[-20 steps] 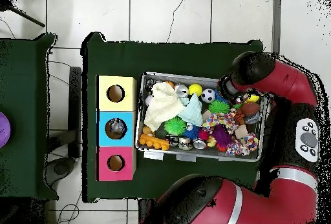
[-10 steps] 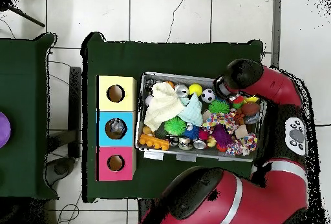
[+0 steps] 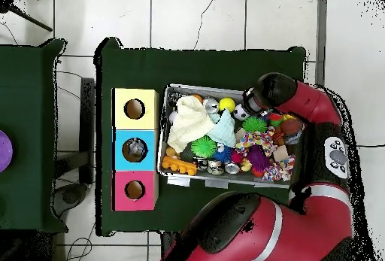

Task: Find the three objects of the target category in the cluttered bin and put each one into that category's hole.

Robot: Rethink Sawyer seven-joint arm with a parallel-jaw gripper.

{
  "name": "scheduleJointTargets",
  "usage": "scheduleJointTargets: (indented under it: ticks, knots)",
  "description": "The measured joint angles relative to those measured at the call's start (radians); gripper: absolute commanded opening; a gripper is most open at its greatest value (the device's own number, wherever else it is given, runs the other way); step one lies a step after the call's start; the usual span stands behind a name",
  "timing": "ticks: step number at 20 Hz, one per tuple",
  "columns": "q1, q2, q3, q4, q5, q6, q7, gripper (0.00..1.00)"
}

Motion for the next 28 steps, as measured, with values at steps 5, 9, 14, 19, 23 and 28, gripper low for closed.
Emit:
scheduleJointTargets:
  ticks: [5, 9, 14, 19, 23, 28]
  knots:
    - [0.0, -0.018, 0.005, 0.037, 0.003, -0.013, 0.0, 0.0]
    - [0.0, -0.046, 0.005, 0.084, 0.009, -0.013, 0.0, 0.0]
    - [0.002, -0.096, 0.005, 0.18, 0.026, -0.013, 0.0, 0.0]
    - [0.018, -0.132, 0.005, 0.266, 0.064, -0.013, 0.0, 0.0]
    - [0.041, -0.151, 0.006, 0.325, 0.092, -0.018, 0.0, 0.0]
    - [0.072, -0.155, 0.008, 0.376, 0.129, -0.038, 0.0, 0.0]
